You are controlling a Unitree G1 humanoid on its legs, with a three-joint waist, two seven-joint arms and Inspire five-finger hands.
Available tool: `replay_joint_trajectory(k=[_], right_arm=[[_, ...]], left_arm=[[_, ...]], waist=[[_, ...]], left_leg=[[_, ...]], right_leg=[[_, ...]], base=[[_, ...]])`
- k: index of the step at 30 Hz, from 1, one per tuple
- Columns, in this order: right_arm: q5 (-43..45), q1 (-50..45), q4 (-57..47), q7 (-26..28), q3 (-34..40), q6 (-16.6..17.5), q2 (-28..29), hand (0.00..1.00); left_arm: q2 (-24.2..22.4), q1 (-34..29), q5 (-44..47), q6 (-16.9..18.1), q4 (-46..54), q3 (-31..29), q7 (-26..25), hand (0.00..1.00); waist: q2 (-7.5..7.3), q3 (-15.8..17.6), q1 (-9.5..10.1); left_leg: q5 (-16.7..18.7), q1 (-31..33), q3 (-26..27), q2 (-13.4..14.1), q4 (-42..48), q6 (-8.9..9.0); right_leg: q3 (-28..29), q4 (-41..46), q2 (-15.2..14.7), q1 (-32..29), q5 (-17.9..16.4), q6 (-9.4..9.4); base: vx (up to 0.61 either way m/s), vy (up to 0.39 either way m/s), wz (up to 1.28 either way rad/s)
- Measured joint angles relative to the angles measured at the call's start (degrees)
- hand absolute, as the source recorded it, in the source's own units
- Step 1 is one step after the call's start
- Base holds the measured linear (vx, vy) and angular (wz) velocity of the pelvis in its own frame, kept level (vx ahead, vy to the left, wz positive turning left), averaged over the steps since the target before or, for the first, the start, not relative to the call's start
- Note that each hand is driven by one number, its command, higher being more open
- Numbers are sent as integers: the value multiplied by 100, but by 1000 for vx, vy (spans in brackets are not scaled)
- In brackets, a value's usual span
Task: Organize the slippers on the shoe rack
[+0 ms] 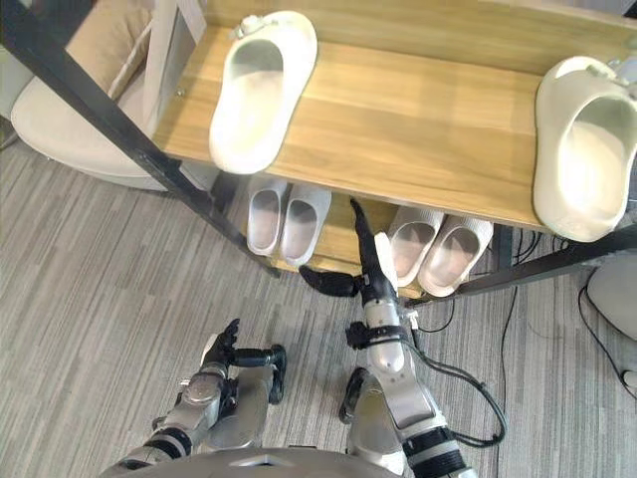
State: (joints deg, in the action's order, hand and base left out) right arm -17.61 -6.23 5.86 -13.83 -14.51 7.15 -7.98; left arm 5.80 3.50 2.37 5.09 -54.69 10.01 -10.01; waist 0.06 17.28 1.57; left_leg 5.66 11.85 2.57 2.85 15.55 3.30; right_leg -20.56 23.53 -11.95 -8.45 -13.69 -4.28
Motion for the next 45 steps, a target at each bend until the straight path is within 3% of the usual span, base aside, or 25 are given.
replay_joint_trajectory(k=[2, 6, 11, 19, 23, 27, 35, 41, 45], right_arm=[[-70, -47, 194, 16, 10, -12, -14, 100], [-169, -338, 887, 133, 349, -43, -14, 100], [-383, -384, 1757, 193, 659, -137, -4, 100], [-349, -441, 2706, 199, 909, -227, 163, 100], [239, -613, 2909, 263, 1102, -257, 423, 100], [822, -694, 2929, 336, 1126, -259, 486, 100], [1118, -800, 3007, 495, 1394, -257, 568, 100], [1573, -824, 3338, 639, 1789, -256, 525, 100], [1736, -813, 3431, 769, 1832, -233, 396, 100]], left_arm=[[-17, -63, -57, -13, -17, 8, 14, 100], [-123, -300, -251, -19, -64, 12, 74, 100], [-114, -504, -434, -21, -65, -5, 107, 100], [-90, -603, -533, -40, -68, -8, 170, 100], [-54, -731, -456, -44, 44, 0, 174, 100], [2, -1023, -123, -50, 640, 45, 227, 100], [12, -1417, 392, -56, 2126, 605, 439, 100], [275, -1442, 725, -4, 3640, 1424, 729, 100], [474, -1434, 1308, 68, 4331, 2087, 1252, 100]], waist=[[8, -90, -44], [175, -438, -53], [260, -663, -66], [256, -763, -79], [208, -857, -126], [135, -915, -185], [121, -951, -177], [229, -1019, -198], [281, -1063, -215]], left_leg=[[-133, -142, 3, -20, -262, 9], [-555, -696, 26, -19, -1178, 26], [-667, -1034, 25, -14, -1462, 55], [-908, -1337, 10, -13, -1861, 21], [-935, -1460, -5, -32, -1968, -14], [-946, -1494, -52, -54, -2024, -30], [-948, -1498, -165, -99, -2046, -34], [-950, -1494, -181, -103, -2049, -38], [-949, -1491, -194, -98, -2052, -38]], right_leg=[[-25, -229, 29, 120, 103, -12], [-79, -1168, 231, 640, 571, -59], [-90, -1787, 370, 1099, 909, -80], [-102, -2176, 467, 1371, 1158, -63], [-126, -2323, 488, 1523, 1212, -76], [-184, -2405, 507, 1581, 1214, -79], [-306, -2505, 527, 1685, 1205, -74], [-314, -2498, 532, 1681, 1196, -63], [-325, -2499, 540, 1681, 1187, -57]], base=[[66, 1, 2], [15, 0, -2], [-37, 12, -3], [-53, 10, 0], [0, 2, 1], [13, -1, 6], [16, -6, 7], [0, 0, 0], [0, 0, 0]])
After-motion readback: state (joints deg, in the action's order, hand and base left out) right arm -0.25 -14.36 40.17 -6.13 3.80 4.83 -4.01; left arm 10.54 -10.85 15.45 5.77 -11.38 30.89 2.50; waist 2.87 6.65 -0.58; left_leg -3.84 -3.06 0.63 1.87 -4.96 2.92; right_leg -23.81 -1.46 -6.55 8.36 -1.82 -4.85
